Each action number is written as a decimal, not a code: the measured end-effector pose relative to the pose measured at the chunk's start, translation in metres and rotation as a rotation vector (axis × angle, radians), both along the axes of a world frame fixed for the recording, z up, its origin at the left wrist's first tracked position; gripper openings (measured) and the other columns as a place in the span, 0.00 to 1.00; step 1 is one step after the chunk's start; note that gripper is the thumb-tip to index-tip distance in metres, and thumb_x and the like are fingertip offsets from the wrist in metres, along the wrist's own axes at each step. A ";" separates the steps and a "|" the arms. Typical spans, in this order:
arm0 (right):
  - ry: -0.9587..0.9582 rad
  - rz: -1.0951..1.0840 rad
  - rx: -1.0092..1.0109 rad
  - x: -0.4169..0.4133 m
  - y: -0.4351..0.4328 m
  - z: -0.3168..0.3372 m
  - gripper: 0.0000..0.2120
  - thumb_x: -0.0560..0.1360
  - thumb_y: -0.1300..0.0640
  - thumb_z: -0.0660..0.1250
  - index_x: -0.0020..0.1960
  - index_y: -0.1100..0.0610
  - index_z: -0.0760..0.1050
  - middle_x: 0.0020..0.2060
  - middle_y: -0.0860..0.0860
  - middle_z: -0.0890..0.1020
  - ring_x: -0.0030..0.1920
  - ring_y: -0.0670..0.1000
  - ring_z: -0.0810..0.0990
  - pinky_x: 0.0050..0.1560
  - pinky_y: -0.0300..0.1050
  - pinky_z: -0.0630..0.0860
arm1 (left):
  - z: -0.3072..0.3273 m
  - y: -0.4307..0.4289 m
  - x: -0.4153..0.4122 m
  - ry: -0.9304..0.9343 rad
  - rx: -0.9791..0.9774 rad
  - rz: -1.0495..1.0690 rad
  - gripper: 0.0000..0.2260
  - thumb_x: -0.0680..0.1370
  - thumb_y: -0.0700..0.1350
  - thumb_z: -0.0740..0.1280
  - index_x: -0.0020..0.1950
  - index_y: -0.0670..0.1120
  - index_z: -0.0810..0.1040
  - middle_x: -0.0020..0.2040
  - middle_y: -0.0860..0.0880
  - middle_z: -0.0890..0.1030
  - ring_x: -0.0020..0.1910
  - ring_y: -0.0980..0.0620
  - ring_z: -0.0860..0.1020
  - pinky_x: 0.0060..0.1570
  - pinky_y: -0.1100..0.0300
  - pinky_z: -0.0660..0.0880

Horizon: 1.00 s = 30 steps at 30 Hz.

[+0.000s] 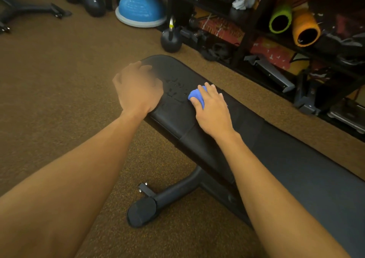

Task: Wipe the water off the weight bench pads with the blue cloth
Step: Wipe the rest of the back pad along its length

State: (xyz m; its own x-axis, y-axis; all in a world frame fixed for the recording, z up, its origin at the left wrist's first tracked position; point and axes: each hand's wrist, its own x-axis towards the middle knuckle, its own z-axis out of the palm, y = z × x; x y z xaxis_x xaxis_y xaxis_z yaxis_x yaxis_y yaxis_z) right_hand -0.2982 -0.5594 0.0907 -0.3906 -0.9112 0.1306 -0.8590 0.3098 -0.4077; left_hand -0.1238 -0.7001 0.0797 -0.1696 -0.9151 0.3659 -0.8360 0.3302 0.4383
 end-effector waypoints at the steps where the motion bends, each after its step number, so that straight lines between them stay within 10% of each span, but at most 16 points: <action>1: 0.001 0.026 -0.001 0.009 0.004 0.001 0.29 0.87 0.43 0.56 0.84 0.54 0.60 0.84 0.53 0.58 0.85 0.53 0.51 0.83 0.53 0.46 | 0.000 0.000 0.000 0.000 -0.003 0.001 0.26 0.79 0.63 0.59 0.74 0.57 0.77 0.78 0.53 0.73 0.80 0.49 0.66 0.80 0.40 0.57; 7: 0.068 0.336 -0.062 0.039 0.053 -0.001 0.27 0.87 0.43 0.58 0.82 0.53 0.64 0.83 0.51 0.63 0.84 0.50 0.55 0.84 0.51 0.51 | 0.002 -0.001 -0.004 -0.078 -0.030 0.006 0.25 0.79 0.61 0.59 0.72 0.53 0.75 0.74 0.48 0.75 0.73 0.44 0.70 0.74 0.39 0.61; 13: -0.006 -0.048 -0.028 -0.017 -0.004 0.000 0.27 0.87 0.44 0.57 0.82 0.54 0.63 0.83 0.53 0.63 0.84 0.52 0.54 0.83 0.52 0.48 | 0.006 0.000 -0.006 -0.129 -0.019 -0.008 0.25 0.80 0.61 0.57 0.72 0.50 0.73 0.69 0.45 0.75 0.70 0.41 0.70 0.71 0.36 0.63; 20: 0.028 0.300 -0.070 0.021 0.040 -0.001 0.26 0.87 0.44 0.59 0.82 0.53 0.65 0.83 0.50 0.64 0.84 0.48 0.56 0.84 0.48 0.49 | 0.008 -0.001 -0.010 -0.184 0.002 -0.011 0.25 0.80 0.59 0.57 0.72 0.47 0.72 0.67 0.41 0.73 0.69 0.38 0.70 0.70 0.32 0.64; 30: 0.010 0.018 -0.001 -0.001 -0.006 0.003 0.28 0.88 0.44 0.56 0.84 0.55 0.60 0.84 0.54 0.58 0.85 0.53 0.52 0.83 0.52 0.47 | 0.008 -0.001 -0.009 -0.170 0.009 -0.014 0.26 0.80 0.61 0.57 0.72 0.48 0.72 0.68 0.41 0.73 0.70 0.38 0.69 0.70 0.32 0.64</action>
